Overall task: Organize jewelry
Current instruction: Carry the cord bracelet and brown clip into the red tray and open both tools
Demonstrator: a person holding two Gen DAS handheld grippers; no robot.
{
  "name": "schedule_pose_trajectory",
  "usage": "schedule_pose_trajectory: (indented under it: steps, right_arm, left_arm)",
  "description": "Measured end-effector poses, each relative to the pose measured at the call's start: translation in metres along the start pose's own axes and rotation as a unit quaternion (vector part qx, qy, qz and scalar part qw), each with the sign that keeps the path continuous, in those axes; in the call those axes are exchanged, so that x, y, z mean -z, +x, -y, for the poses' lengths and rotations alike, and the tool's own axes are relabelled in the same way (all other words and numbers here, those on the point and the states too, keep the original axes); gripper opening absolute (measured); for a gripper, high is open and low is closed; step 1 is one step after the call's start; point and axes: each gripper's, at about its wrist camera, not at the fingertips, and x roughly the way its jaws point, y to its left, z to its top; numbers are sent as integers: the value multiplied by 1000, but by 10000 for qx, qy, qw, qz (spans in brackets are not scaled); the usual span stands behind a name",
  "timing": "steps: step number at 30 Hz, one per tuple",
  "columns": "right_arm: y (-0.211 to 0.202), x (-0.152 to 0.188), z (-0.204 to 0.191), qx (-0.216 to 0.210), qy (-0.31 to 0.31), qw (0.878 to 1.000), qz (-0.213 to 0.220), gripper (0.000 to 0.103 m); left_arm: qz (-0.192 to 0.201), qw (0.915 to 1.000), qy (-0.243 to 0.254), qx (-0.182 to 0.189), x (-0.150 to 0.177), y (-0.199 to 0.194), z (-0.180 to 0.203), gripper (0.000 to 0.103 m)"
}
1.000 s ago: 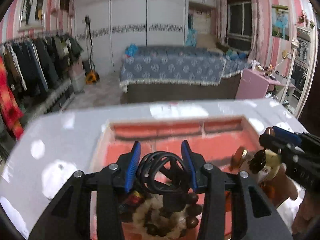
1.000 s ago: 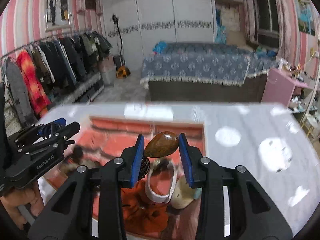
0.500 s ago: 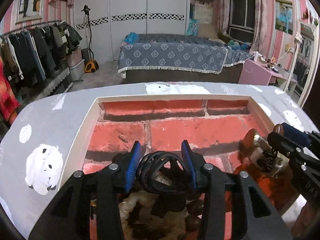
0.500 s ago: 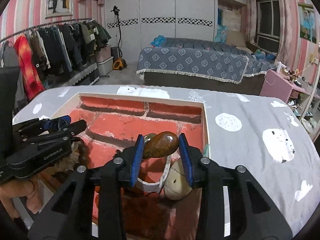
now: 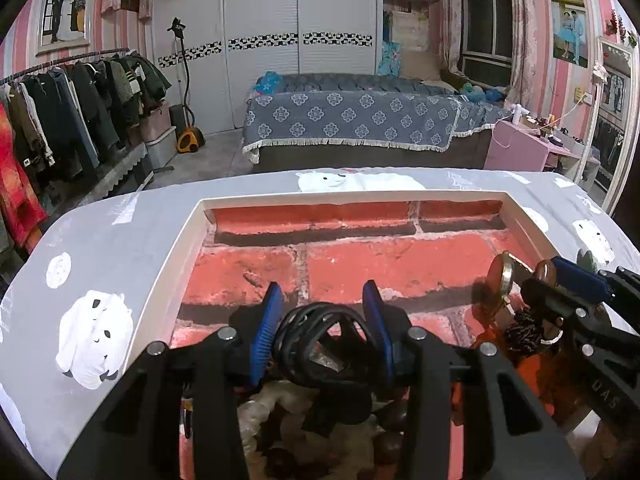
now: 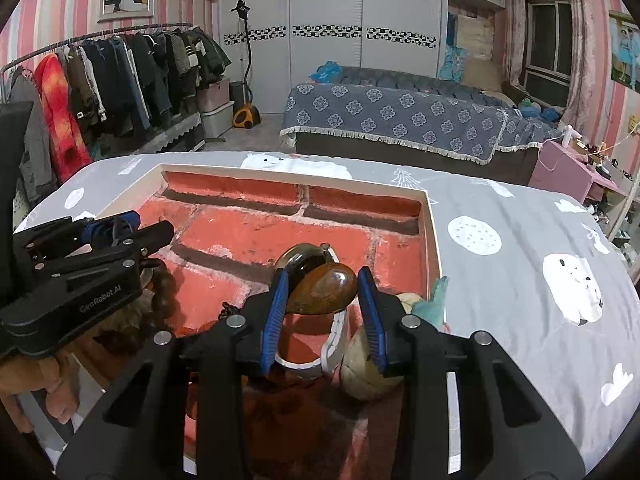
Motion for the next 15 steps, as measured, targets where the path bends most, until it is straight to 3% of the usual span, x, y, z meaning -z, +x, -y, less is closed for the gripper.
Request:
schedule_pose_trajectory:
  steps: [11,15]
  right_arm:
    - [2,2,-1,41,-30,10000,-4,37]
    - [0,2,-2,49,-10,10000,30,46]
  left_arm:
    - [-35,10000,-28,4,4,1,-1,43]
    - [-34,10000,-34,14,4,1,-1,43]
